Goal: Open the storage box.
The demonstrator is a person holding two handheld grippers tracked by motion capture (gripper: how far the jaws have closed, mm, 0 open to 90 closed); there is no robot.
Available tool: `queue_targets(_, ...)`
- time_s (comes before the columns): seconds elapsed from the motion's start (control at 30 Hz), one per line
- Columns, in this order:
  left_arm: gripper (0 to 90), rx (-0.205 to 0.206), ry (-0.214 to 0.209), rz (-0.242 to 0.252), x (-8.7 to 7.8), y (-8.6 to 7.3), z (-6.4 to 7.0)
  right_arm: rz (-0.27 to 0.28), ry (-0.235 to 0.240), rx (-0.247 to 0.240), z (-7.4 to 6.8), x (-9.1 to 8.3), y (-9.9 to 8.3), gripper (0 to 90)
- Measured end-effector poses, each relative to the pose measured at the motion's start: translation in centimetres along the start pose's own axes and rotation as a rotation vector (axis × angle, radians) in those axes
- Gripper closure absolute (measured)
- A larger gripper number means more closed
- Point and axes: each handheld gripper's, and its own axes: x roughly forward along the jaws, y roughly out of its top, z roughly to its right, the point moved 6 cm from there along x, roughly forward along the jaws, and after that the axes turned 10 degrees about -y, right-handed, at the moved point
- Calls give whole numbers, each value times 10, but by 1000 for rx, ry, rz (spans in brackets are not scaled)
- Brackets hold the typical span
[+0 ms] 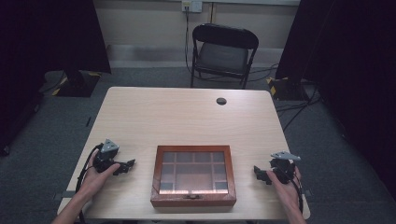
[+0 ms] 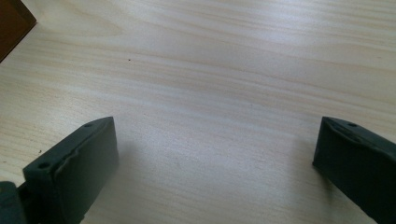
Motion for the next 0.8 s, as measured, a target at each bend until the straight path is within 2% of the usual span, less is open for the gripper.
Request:
queue_targets(0.33,100,0,0,0,0,0,0,-2,-1,1,0,-1,0,0)
queue_targets(0.47,100,-2,0,2,0,0,0,20,11,3,-2,-5,2,156)
queue_targets(0.6,99,0,-1,1,0,0,0,14,29,-13,-4,-6,3,172)
queue_targets(0.73,99,-1,0,1,0,0,0,36,80,-2,-8,-14,8,247)
queue_targets(0.8,99,-1,-1,1,0,0,0,42,100,-9,-10,-17,10,251)
